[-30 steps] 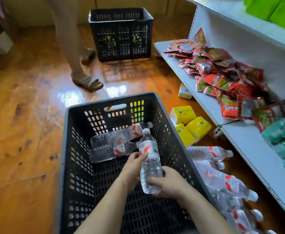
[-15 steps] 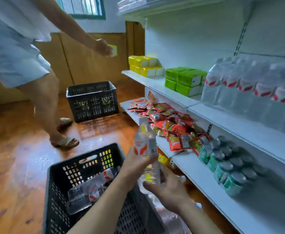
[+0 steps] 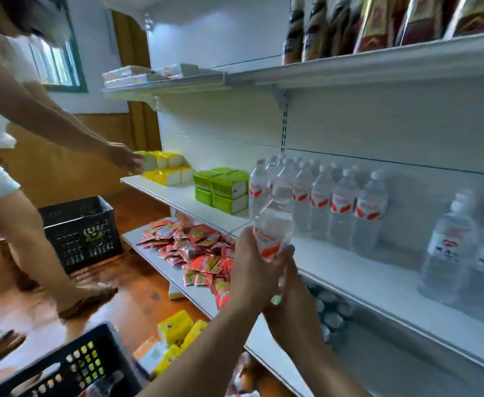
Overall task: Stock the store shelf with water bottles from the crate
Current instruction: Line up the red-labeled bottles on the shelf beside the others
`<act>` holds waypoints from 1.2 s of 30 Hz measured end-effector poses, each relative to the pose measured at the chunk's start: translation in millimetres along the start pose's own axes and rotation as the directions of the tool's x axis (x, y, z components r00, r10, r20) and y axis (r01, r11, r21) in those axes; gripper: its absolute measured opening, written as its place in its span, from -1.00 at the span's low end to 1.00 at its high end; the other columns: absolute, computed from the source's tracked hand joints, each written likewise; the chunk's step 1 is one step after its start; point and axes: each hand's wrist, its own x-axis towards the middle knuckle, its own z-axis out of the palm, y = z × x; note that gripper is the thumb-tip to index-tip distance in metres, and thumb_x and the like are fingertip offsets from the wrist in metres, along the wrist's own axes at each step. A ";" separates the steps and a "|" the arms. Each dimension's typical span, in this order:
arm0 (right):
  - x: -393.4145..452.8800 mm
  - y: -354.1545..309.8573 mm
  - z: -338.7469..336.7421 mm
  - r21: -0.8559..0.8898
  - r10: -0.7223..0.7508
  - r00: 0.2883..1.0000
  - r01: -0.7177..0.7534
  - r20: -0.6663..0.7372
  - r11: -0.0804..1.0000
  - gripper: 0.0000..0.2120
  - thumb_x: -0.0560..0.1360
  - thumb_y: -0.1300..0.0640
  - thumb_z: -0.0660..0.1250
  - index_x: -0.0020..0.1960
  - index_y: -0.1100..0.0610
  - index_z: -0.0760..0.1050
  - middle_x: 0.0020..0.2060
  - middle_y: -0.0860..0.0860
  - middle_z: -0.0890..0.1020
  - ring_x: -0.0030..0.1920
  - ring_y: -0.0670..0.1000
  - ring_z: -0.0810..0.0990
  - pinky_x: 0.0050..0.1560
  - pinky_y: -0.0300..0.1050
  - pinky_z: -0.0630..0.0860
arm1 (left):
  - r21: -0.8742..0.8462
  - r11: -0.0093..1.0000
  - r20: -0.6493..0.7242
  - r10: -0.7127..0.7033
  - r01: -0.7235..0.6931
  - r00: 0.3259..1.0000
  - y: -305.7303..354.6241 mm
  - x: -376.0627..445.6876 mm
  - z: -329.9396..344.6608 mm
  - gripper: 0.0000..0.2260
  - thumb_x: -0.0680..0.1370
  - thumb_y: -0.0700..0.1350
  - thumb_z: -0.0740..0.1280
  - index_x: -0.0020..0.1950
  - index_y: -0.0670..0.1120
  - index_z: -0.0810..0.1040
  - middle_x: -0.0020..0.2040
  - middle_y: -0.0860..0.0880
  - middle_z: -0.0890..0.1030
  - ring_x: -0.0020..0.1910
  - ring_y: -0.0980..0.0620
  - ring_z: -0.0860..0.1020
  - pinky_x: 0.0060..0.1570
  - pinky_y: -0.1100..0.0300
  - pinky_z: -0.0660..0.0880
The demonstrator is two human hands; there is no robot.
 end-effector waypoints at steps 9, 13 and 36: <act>93.6 47.1 18.1 -0.110 0.041 0.995 -0.051 -0.095 0.993 -0.32 0.51 -0.09 0.42 0.50 -0.15 0.13 0.31 -0.11 0.56 0.27 0.02 0.57 0.18 -0.10 0.51 | 0.005 1.000 0.214 -0.019 0.019 0.977 -31.3 82.1 36.3 -0.56 0.46 0.17 0.49 0.18 0.10 0.35 0.10 0.07 0.57 0.02 0.13 0.56 -0.17 0.42 0.38; 142.5 73.1 37.3 -0.194 -0.029 0.994 0.008 -0.102 0.981 -0.17 0.51 -0.23 0.37 0.59 -0.18 -0.06 0.49 -0.07 0.40 0.38 0.03 0.49 0.32 -0.02 0.47 | -0.002 1.000 0.284 0.014 -0.014 0.959 -60.1 127.5 39.6 -0.66 0.52 0.22 0.39 0.18 0.10 0.41 0.05 0.13 0.60 -0.01 0.22 0.56 -0.09 0.29 0.46; 268.3 134.1 111.8 -0.398 0.000 0.944 -0.139 -0.329 0.907 -0.25 0.61 -0.11 0.24 0.63 0.06 -0.09 0.43 0.15 0.41 0.24 0.20 0.57 0.10 0.08 0.54 | 0.080 0.990 0.349 0.078 -0.113 0.934 -177.2 266.7 83.3 -0.34 0.66 -0.26 0.08 0.63 0.15 -0.17 0.60 0.03 0.16 0.11 0.40 0.26 0.00 0.42 0.24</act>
